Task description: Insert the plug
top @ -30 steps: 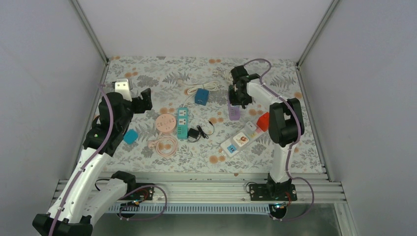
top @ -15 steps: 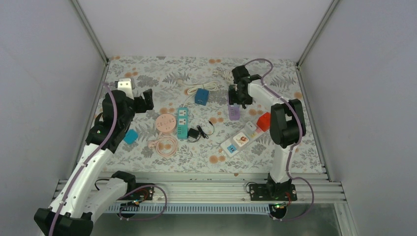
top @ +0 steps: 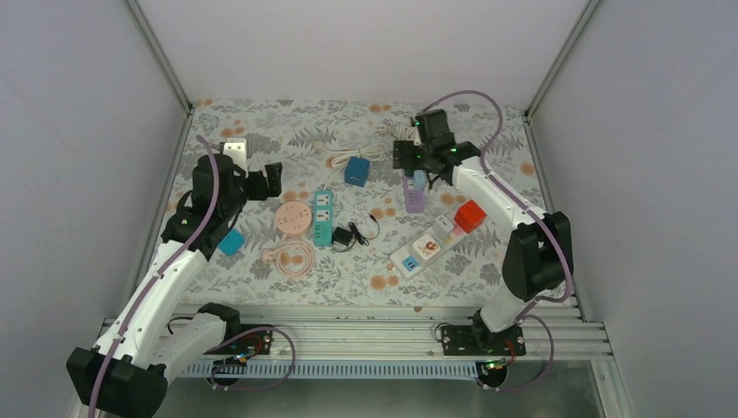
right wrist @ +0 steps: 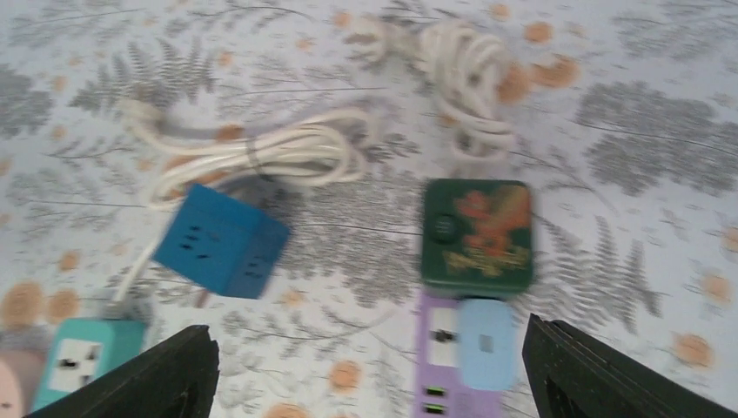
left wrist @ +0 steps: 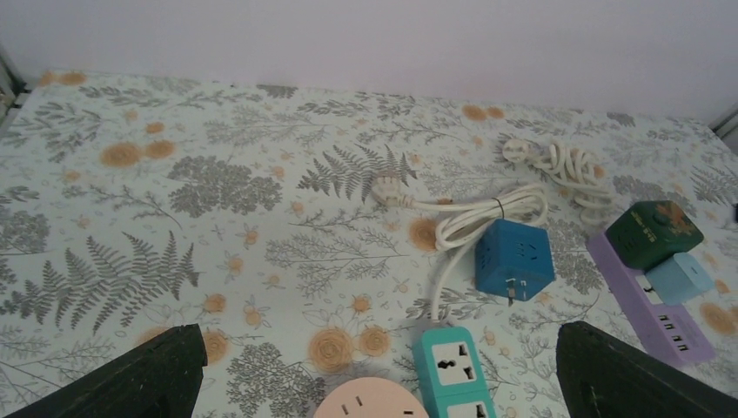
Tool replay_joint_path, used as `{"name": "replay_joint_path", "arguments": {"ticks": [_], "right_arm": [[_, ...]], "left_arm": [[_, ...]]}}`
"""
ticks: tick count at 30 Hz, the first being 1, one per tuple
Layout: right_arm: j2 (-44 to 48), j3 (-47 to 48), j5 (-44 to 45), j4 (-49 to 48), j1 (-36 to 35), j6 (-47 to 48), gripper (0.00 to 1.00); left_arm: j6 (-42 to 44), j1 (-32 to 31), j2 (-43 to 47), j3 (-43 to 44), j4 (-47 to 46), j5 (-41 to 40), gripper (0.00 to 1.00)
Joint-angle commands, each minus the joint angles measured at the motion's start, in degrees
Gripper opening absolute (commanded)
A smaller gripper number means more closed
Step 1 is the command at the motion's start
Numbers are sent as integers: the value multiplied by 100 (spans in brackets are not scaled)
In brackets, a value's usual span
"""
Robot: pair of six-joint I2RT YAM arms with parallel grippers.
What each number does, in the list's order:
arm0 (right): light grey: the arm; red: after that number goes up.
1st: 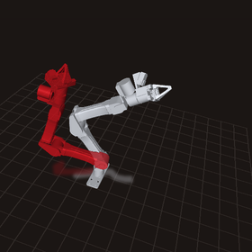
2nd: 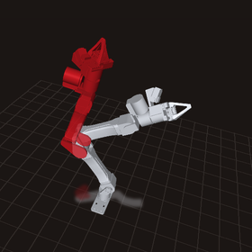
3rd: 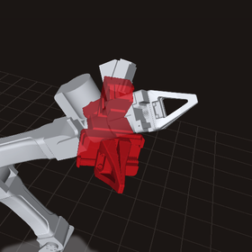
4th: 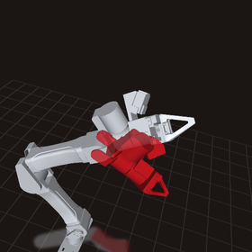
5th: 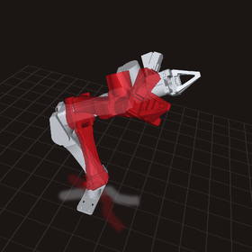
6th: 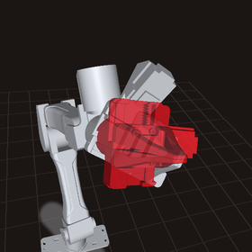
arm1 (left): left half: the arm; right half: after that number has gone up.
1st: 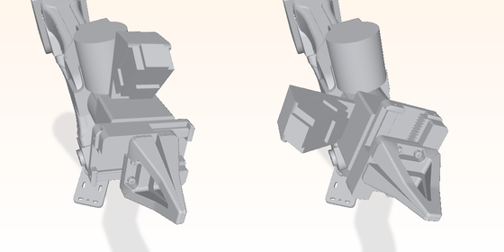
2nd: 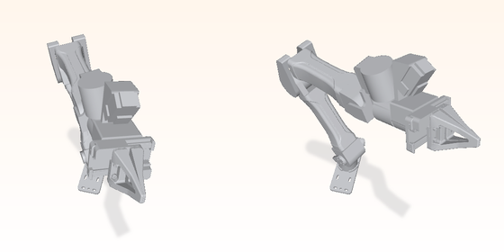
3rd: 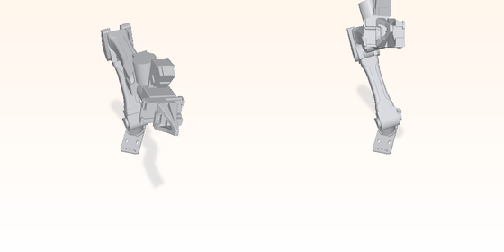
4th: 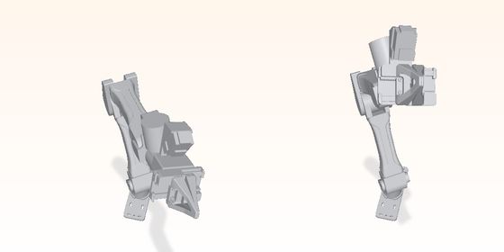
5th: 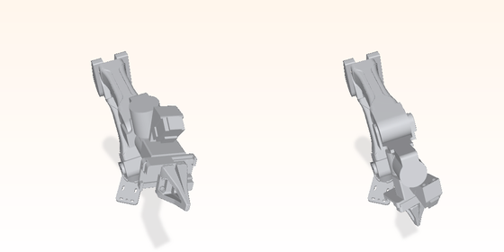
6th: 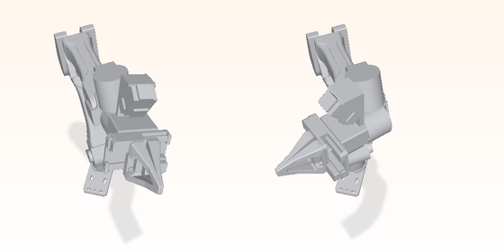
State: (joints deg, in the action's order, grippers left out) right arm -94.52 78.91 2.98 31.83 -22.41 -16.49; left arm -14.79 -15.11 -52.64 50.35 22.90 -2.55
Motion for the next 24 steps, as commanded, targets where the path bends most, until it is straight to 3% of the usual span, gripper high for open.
{"name": "replay_joint_path", "arguments": {"ticks": [1, 5, 10, 15, 24], "right_arm": [[-392, 127, 409, -681, -733, -620, 90], [-982, 496, 1155, -1053, -1374, -1235, 99], [-1926, 1270, 2156, -829, -1820, -1869, 100], [-2448, 1406, 2142, -915, -1870, -2167, 100], [-3238, 1892, 1831, -985, -1863, -2289, 100]], "left_arm": [[-131, 27, 45, 246, -16, 207, 100], [-58, 34, 291, 220, -11, 118, 100], [-148, 29, 580, 145, 141, -667, 100], [-271, 28, 739, -55, 90, -1213, 100], [-185, 41, 659, -98, 3, -601, 100]]}}
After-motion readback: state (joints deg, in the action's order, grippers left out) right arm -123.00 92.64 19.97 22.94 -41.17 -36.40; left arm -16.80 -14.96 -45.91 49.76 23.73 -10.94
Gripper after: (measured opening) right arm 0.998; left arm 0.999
